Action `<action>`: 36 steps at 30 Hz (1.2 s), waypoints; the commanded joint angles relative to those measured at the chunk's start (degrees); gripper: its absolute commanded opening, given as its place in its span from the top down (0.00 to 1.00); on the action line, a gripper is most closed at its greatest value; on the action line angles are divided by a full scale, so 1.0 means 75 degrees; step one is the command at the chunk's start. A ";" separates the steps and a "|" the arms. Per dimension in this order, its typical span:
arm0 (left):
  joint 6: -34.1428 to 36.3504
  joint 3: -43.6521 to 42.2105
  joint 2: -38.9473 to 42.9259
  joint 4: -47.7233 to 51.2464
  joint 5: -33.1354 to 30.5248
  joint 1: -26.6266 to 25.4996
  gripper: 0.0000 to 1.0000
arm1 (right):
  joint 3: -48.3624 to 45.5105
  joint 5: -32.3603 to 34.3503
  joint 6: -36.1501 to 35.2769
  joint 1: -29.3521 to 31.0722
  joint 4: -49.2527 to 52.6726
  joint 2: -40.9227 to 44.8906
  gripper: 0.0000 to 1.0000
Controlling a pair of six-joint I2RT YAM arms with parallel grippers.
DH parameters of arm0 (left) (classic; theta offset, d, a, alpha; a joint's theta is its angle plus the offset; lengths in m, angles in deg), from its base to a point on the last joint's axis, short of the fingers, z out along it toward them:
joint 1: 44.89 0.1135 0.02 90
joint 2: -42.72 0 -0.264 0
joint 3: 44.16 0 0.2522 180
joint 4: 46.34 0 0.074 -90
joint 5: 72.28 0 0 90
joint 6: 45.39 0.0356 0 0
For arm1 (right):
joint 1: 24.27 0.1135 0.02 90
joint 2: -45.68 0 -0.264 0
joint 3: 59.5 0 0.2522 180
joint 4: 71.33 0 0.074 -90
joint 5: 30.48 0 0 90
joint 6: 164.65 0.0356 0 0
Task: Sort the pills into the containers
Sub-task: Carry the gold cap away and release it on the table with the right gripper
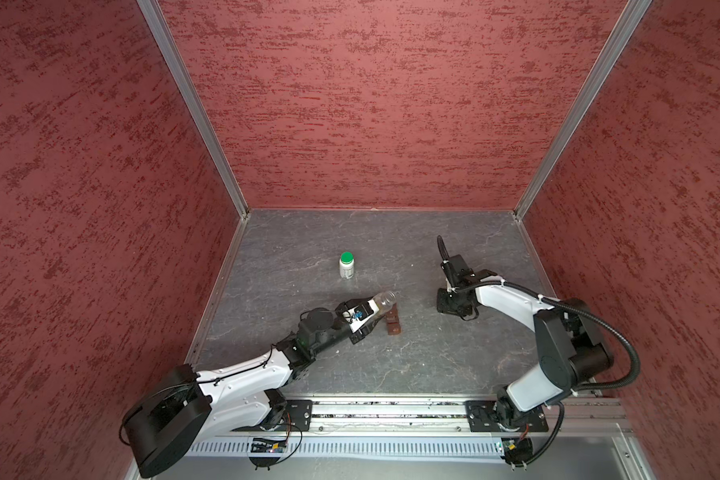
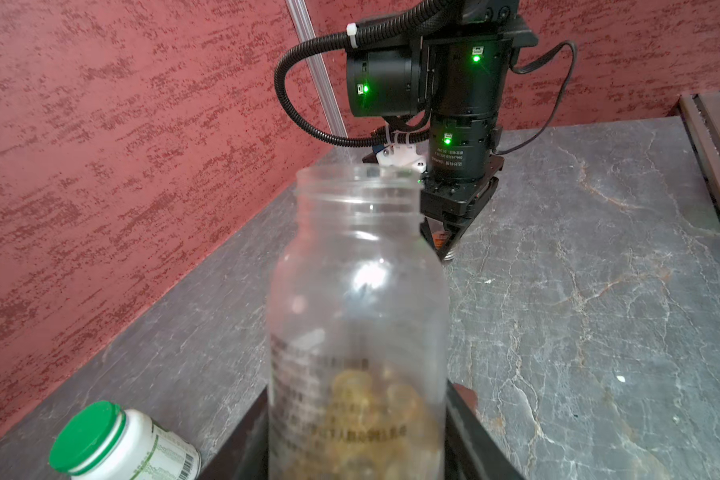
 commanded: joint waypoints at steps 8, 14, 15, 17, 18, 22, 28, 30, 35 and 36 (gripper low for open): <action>-0.0108 -0.0036 -0.0084 0.0144 -0.0189 -0.0120 1.00 | 0.0585 0.0273 -0.0062 -0.0112 -0.0364 -0.0669 0.66; -0.0149 -0.0026 -0.0049 0.0240 -0.0094 -0.0149 1.00 | 0.0976 0.0331 -0.0151 -0.0117 -0.0234 -0.1259 0.60; -0.0170 -0.0001 -0.0036 0.0303 -0.0100 -0.0163 1.00 | 0.0996 0.0333 -0.0151 -0.0120 -0.0221 -0.1285 0.57; -0.0174 0.0041 -0.0024 0.0461 -0.0135 -0.0219 1.00 | 0.1028 0.0331 -0.0134 -0.0116 -0.0186 -0.1248 0.49; -0.0176 0.0088 -0.0024 0.0553 -0.0163 -0.0267 1.00 | 0.1041 0.0349 -0.0122 -0.0120 -0.0160 -0.1206 0.45; -0.0182 0.0286 -0.0099 0.0886 -0.0313 -0.0428 1.00 | 0.1142 0.0379 -0.0122 -0.0118 -0.0057 -0.0890 0.35; -0.0152 0.0922 -0.0330 0.2086 -0.0676 -0.0637 1.00 | 0.1236 0.0251 -0.0001 -0.0118 0.0186 0.0118 0.30; -0.0140 0.1189 -0.0432 0.2552 -0.0748 -0.0671 1.00 | 0.1142 0.0226 0.0082 -0.0119 0.0208 0.0647 0.30; -0.0057 0.1582 -0.0745 0.3201 -0.0774 -0.0693 1.00 | 0.0612 -0.0092 0.0261 -0.0119 0.0088 0.1860 0.31; -0.0018 0.1601 -0.0820 0.3203 -0.0775 -0.0683 1.00 | 0.0470 -0.0161 0.0305 -0.0112 0.0039 0.2077 0.32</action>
